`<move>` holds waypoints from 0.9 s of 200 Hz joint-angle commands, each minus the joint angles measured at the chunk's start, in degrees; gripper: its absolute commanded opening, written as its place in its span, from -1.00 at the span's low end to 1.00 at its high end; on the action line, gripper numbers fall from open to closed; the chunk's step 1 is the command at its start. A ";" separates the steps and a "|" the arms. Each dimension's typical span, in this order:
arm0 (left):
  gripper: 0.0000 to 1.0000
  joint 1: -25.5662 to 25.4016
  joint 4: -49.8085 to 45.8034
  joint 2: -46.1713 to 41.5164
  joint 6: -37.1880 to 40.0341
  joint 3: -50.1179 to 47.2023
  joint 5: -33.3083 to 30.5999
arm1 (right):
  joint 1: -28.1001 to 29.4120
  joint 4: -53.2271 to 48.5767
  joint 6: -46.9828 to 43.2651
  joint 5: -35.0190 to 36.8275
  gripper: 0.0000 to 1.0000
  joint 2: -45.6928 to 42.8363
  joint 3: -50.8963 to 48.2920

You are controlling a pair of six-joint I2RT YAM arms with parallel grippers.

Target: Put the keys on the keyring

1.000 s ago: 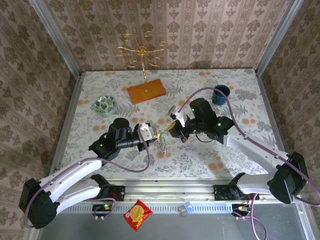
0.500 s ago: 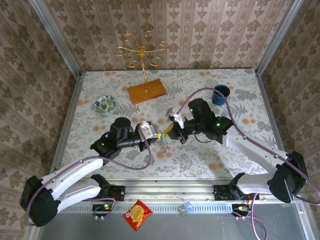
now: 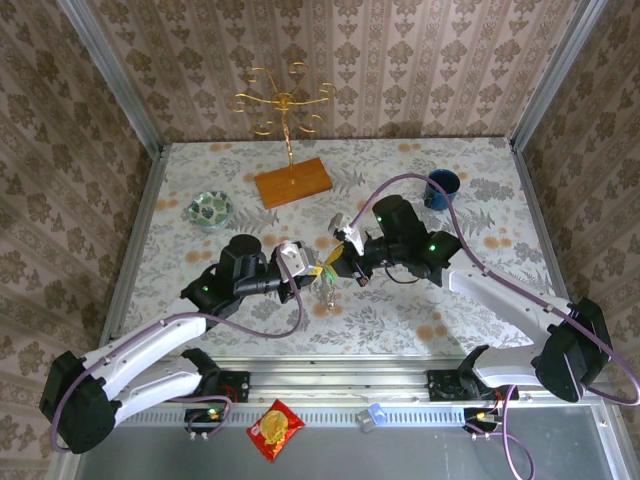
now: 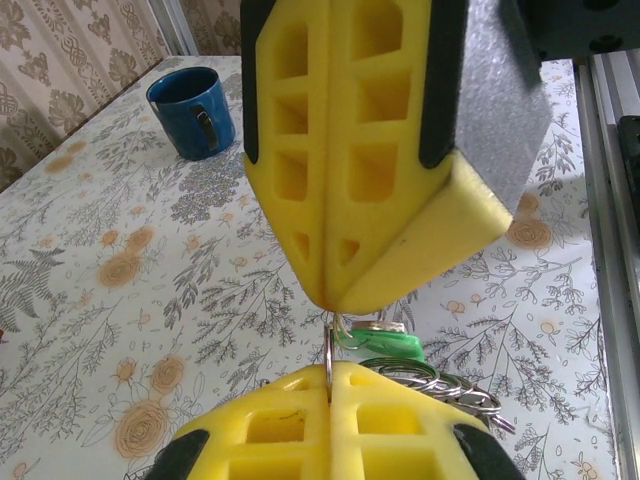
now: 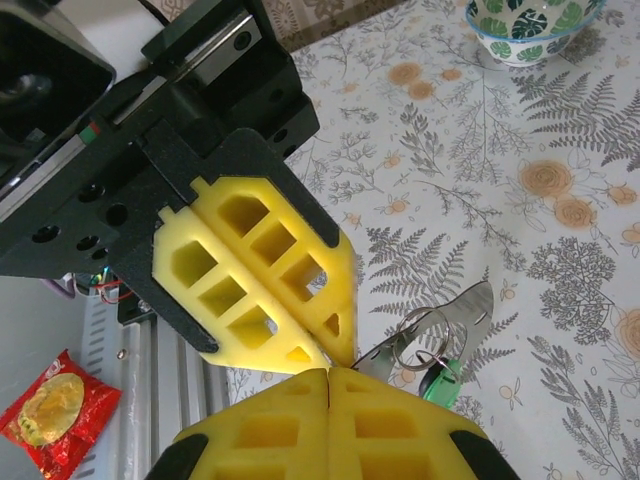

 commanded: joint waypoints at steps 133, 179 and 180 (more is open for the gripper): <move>-1.00 -0.46 0.19 -1.17 2.02 1.40 1.89 | -1.13 1.64 4.63 5.15 -1.00 1.00 1.95; -1.00 -0.55 0.78 -1.34 2.34 1.18 1.71 | -1.30 1.30 5.03 5.22 -1.00 1.56 2.08; -1.00 -0.57 0.83 -1.30 2.36 1.18 1.71 | -1.26 1.25 5.03 5.21 -1.00 1.55 2.10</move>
